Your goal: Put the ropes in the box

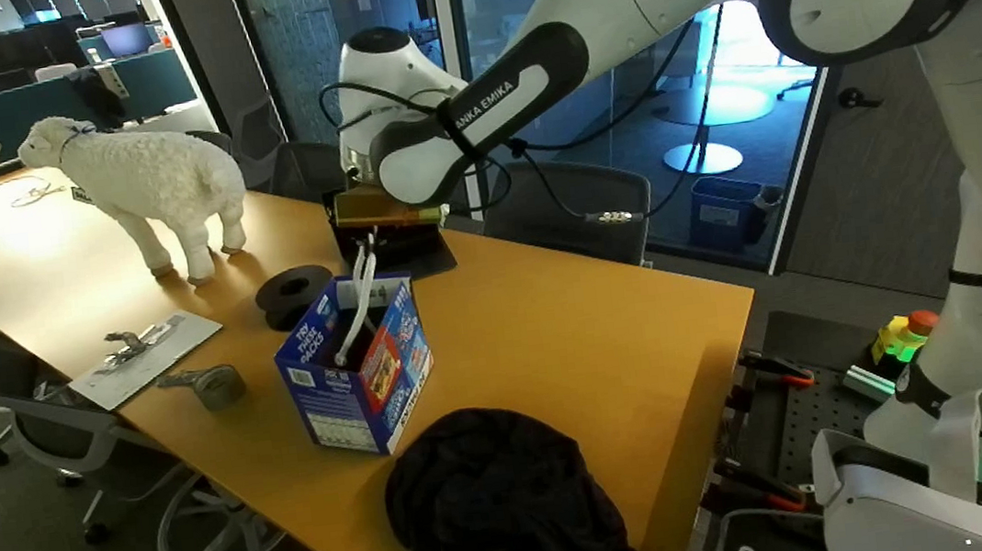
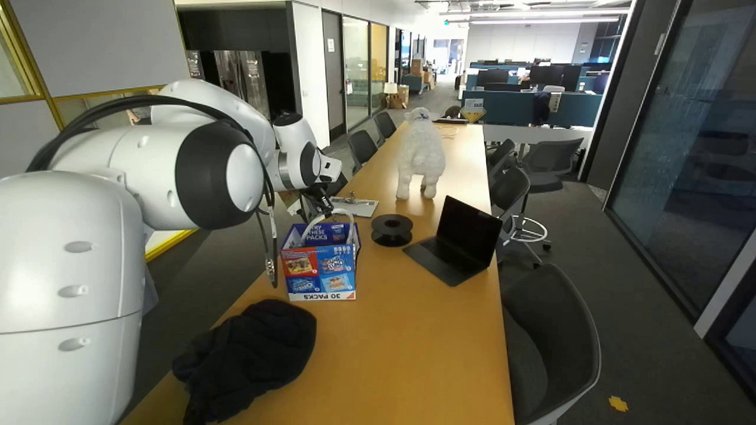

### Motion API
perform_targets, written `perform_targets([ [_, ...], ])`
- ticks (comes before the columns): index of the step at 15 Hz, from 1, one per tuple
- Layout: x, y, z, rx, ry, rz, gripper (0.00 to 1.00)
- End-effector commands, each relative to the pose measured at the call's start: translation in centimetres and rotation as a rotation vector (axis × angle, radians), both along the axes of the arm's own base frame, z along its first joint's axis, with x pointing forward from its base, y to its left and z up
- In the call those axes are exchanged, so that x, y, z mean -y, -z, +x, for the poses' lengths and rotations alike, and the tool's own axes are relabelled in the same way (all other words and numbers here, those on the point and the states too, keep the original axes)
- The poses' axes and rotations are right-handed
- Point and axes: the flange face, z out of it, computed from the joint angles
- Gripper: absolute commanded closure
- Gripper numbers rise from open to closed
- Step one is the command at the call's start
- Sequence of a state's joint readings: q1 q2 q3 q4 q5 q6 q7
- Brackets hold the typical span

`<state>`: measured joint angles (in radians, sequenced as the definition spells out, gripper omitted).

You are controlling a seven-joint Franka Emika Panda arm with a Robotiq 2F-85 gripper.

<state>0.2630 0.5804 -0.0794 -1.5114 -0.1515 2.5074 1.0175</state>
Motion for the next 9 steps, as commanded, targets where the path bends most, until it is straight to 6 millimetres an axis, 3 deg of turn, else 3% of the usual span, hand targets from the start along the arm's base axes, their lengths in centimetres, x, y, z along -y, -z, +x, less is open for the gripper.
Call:
perform_targets([
  [1, -1.6, 1.8, 1.3, -0.015, -0.009, -0.015, 0.9],
  [8, -4.1, 6.0, 2.6, -0.048, -0.038, 0.02, 0.9],
  [9, -4.3, 6.4, 2.5, -0.063, -0.058, 0.013, 0.64],
])
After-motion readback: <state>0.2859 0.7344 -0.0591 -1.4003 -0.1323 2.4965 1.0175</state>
